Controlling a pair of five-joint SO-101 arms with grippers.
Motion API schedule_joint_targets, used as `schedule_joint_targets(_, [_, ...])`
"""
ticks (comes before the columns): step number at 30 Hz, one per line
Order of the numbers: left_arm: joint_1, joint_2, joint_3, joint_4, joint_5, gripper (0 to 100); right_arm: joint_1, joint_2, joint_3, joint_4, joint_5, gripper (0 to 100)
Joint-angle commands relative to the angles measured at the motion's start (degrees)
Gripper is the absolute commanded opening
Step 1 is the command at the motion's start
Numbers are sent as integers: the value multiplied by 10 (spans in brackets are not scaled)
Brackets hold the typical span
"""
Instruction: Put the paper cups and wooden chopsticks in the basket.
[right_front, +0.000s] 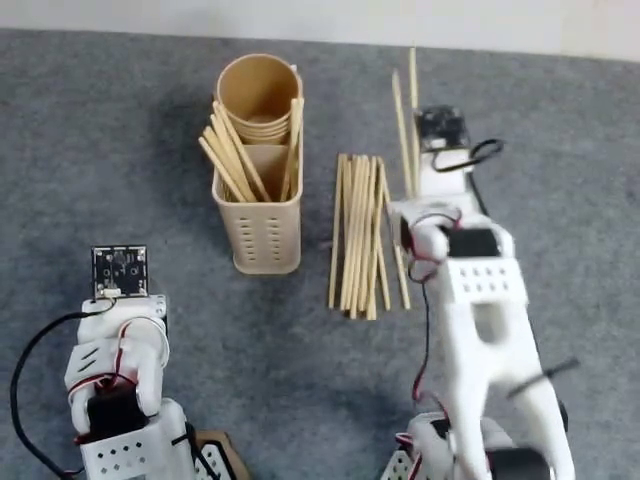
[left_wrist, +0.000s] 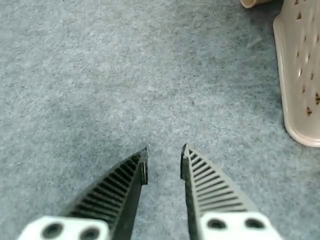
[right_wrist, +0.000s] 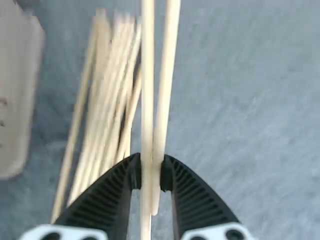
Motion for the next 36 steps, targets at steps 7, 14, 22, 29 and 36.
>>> schedule_joint_targets(7, [36, -3, 4, -11, -7, 127, -56, -89, -165, 12, -6, 5])
schedule_joint_targets(14, [36, -3, 5, -11, -7, 127, -177, -87, -254, -135, -11, 5])
schedule_joint_targets(22, [38, -3, 12, -12, -8, 127, -288, -23, -189, -280, -11, 5])
schedule_joint_targets(29, [38, -3, 13, -12, -8, 127, -294, -1, -63, -431, -34, 5])
schedule_joint_targets(36, [39, -3, 13, -12, -8, 127, -291, -1, 35, -483, -42, 5])
